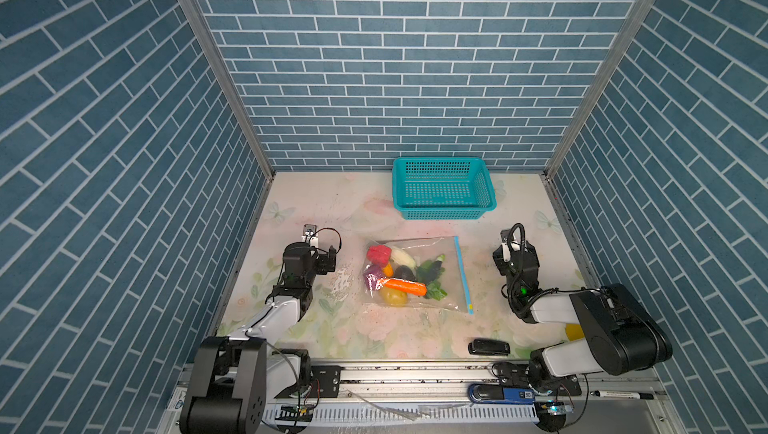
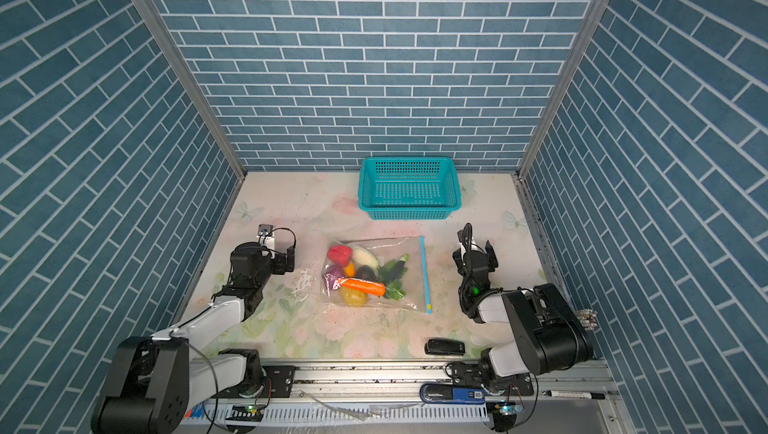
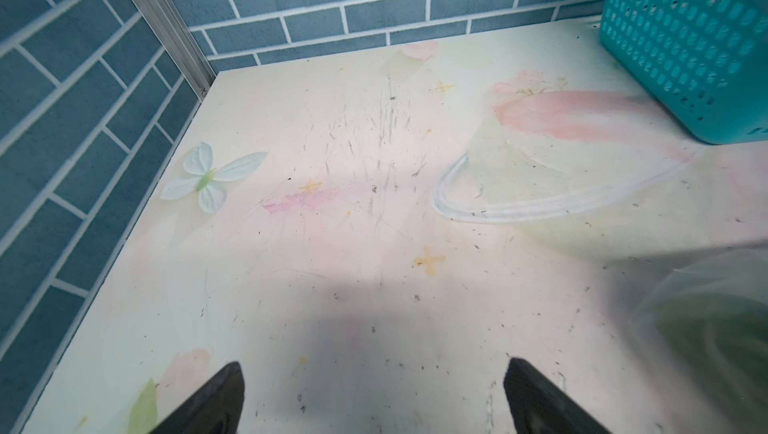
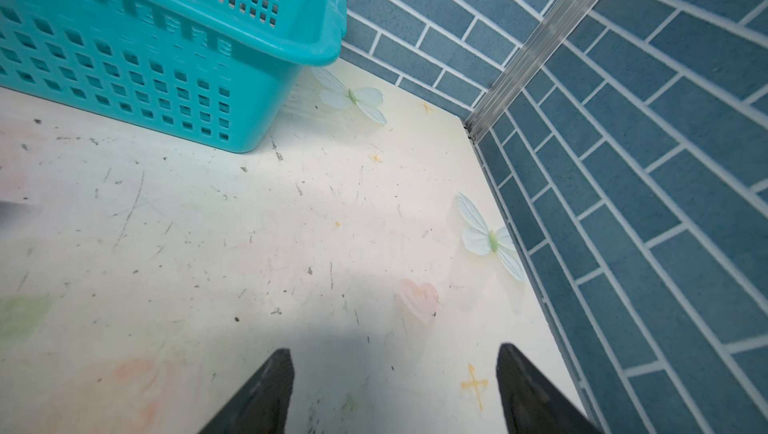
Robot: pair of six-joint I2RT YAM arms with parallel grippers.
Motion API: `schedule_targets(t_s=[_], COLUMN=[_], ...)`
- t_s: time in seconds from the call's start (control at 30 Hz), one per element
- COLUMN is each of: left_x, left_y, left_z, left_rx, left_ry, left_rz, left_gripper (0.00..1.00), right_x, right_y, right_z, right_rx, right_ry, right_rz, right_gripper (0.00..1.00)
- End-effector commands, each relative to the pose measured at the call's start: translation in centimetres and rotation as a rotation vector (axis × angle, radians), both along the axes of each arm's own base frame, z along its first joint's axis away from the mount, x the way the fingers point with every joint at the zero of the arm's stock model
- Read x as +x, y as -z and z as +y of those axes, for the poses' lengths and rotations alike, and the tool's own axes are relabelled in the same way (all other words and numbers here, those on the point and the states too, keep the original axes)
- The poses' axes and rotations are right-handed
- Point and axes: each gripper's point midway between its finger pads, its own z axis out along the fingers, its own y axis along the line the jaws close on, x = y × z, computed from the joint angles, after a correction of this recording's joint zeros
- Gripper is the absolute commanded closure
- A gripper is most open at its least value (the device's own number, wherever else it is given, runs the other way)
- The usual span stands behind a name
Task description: Place the food in the zip-top bag and seal the zipper
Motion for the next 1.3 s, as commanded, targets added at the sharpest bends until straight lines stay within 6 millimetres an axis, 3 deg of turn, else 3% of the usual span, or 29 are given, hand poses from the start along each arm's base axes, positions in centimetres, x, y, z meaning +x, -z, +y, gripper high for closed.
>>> schedule_targets(t_s=[0.0,0.3,0.47,0.93,1.27], left_x=[1.9,3.5,4.2,4.1,4.6], left_y=[-2.0,-2.2,-1.2,-0.4,0.3], left_z=[0.1,1.4,0.9,0.5,0.7], left_rx=[-0.005,-0.014,-0.013,-0.011,-0.002], left_ry=[0.014,-0.076,-0.044,-0.018,-0.038], left_rz=[-0.111,-0.155,-0.151,-0.171,-0.143], left_gripper=[0.01,0.01,0.01,0.01,0.01], right_x=[0.2,1.2,1.1,1.5,2.2], right_y=[-2.9,-2.3,-2.3,-1.3,-0.5], right_z=[0.3,-0.5,-0.6,-2.6,-2.7], right_rx=[0.090,0.149,0.169,0.327,0.386], right_ry=[-0.013,0.014,0.001,-0.010,-0.048], right_rz=[-0.131,-0.161,-0.160,-0.131,-0.082], right_gripper=[0.21,0.19,0.20,0.26,0.29])
